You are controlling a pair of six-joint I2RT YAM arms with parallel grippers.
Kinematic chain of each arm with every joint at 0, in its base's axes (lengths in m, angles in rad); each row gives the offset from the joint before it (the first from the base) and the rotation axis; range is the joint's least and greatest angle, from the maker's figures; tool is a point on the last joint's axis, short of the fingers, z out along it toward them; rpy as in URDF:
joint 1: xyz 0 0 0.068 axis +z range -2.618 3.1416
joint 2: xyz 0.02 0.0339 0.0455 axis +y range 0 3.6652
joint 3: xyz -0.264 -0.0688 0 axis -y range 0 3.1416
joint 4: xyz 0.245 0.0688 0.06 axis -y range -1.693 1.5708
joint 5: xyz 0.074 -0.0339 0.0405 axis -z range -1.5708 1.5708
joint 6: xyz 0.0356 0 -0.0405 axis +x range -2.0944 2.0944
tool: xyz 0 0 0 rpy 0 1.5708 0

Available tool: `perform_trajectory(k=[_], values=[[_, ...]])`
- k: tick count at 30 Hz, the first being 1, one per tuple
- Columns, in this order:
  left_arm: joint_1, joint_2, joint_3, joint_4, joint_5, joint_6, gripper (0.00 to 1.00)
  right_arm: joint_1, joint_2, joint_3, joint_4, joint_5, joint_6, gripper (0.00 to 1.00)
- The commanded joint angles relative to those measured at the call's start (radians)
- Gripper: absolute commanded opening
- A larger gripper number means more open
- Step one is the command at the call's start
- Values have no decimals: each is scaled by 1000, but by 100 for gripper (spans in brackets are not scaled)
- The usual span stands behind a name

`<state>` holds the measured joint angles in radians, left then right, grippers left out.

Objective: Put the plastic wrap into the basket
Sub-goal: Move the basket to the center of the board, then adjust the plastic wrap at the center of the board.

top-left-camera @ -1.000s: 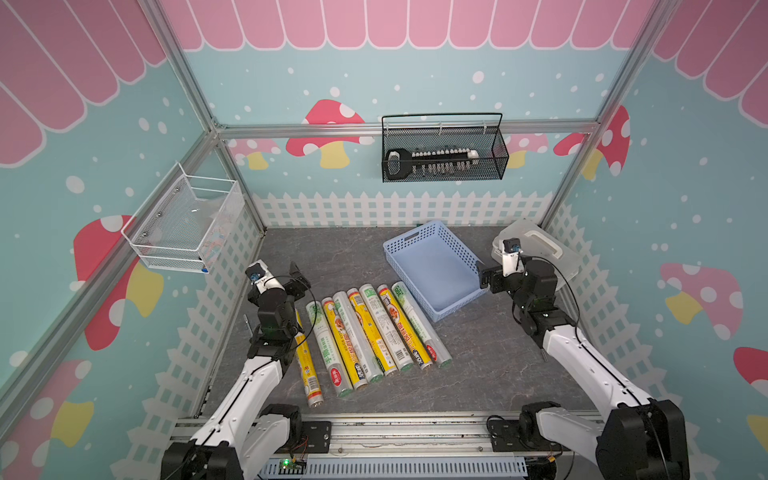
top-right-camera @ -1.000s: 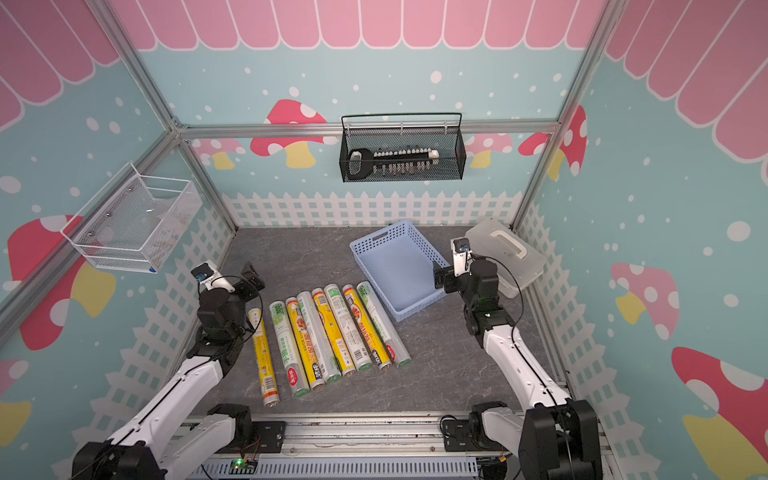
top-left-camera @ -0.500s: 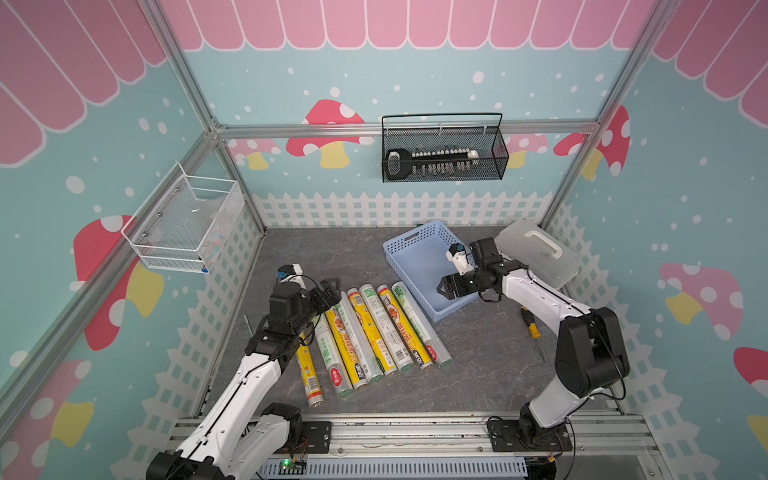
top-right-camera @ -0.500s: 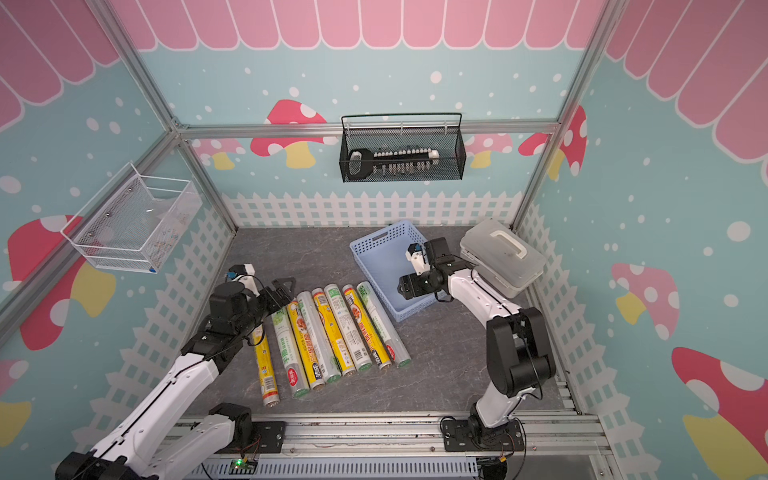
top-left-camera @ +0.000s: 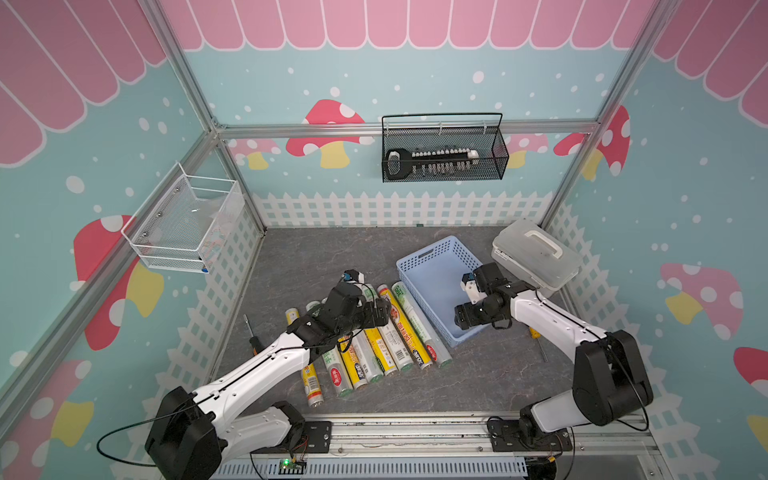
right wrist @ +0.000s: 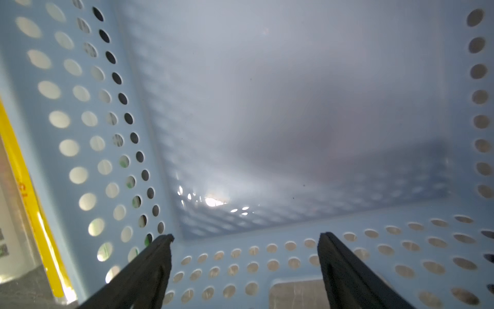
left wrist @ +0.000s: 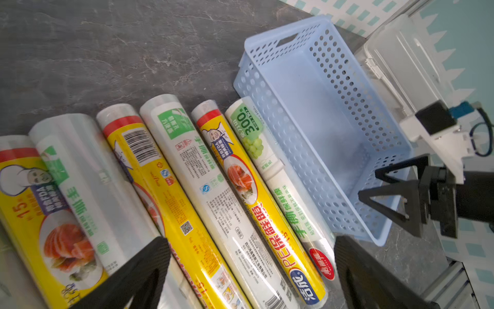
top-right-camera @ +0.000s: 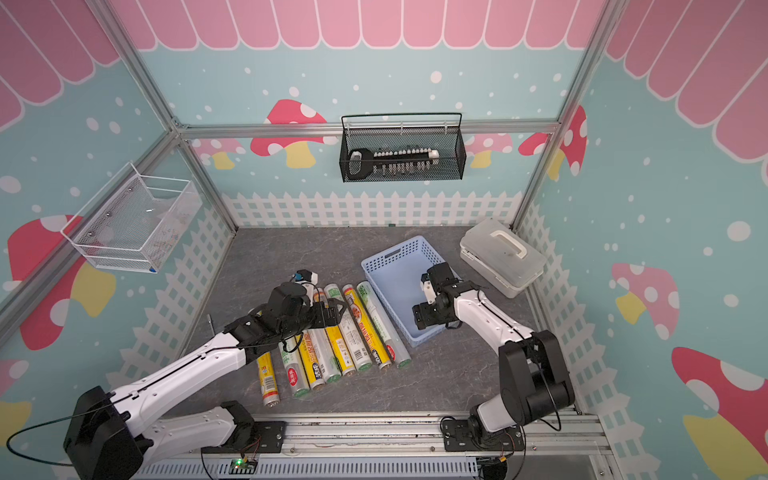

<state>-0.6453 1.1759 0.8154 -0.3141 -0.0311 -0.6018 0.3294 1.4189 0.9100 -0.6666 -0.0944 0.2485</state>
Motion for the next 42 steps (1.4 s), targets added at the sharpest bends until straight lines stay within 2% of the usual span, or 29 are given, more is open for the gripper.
perform_trajectory(k=[1,6,9,11,13,16,20,23,26,28,31,33,40,42], values=[[-22,44,57,-16,-30,13,99,16,-123,-122,-76,-15,124,88],[-30,114,105,-16,-19,5,99,60,-301,-279,-37,-136,213,87],[-31,138,119,-15,-27,5,99,75,-341,-283,-26,-245,210,85],[-32,149,121,-17,-40,0,99,79,-350,-275,-10,-257,217,86],[-32,155,120,-18,-39,-10,99,78,-342,-252,7,-280,205,86],[-31,153,112,-21,-45,-26,99,80,-317,-172,-40,-227,181,86],[-32,160,110,-21,-47,-36,99,91,-263,-145,61,-414,177,86],[-31,178,142,-53,-29,-33,99,126,-206,-102,48,-388,158,85],[-30,158,142,-97,-139,-73,99,148,-143,-76,30,-313,155,83],[-17,123,122,-121,-184,-91,99,166,-112,-68,53,-334,161,82],[46,52,74,-152,-222,-111,99,189,-71,-81,167,-433,228,81],[129,3,44,-199,-214,-128,99,223,-42,-72,244,-465,281,81],[444,-150,-99,-251,-144,-176,99,299,74,-12,381,-327,452,78],[528,-174,-129,-267,-159,-193,99,315,107,5,406,-294,500,78]])
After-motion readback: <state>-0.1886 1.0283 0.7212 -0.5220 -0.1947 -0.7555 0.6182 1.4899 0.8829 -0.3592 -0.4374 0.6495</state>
